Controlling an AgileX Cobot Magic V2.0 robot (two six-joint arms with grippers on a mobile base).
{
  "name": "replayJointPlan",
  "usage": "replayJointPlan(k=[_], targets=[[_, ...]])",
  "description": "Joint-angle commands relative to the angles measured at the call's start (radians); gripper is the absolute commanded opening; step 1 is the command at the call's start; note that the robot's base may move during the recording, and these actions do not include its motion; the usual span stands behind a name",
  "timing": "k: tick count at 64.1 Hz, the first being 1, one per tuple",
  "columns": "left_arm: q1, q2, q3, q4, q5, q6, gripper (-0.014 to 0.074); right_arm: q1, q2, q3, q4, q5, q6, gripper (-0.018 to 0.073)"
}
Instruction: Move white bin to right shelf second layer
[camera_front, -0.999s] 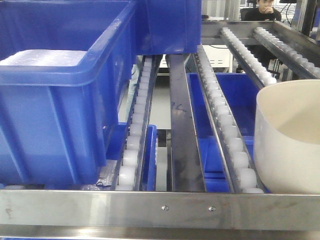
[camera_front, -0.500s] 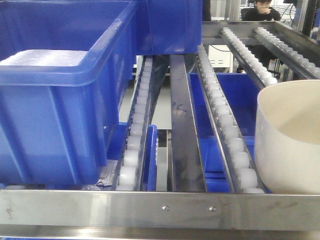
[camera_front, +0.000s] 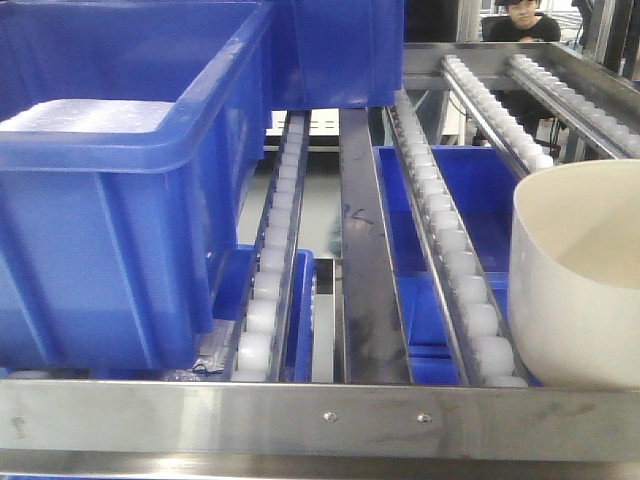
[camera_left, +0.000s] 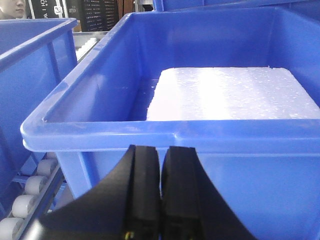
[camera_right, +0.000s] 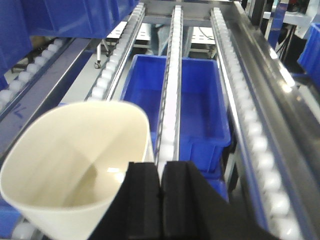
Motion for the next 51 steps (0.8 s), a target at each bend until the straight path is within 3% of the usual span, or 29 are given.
replayJointPlan(k=[1, 28, 51], targets=[[-0.004, -0.013, 0.037, -0.006, -0.084, -0.003, 0.0085, 0.005, -0.024, 0.014, -0.009, -0.107, 0.010, 0.0057], [-0.004, -0.013, 0.037, -0.006, -0.084, -0.003, 0.0085, 0.034, -0.025, 0.056, -0.034, -0.205, 0.017, 0.0057], [-0.004, -0.013, 0.037, -0.006, -0.084, -0.003, 0.0085, 0.034, -0.025, 0.056, -0.032, -0.191, 0.017, 0.0057]])
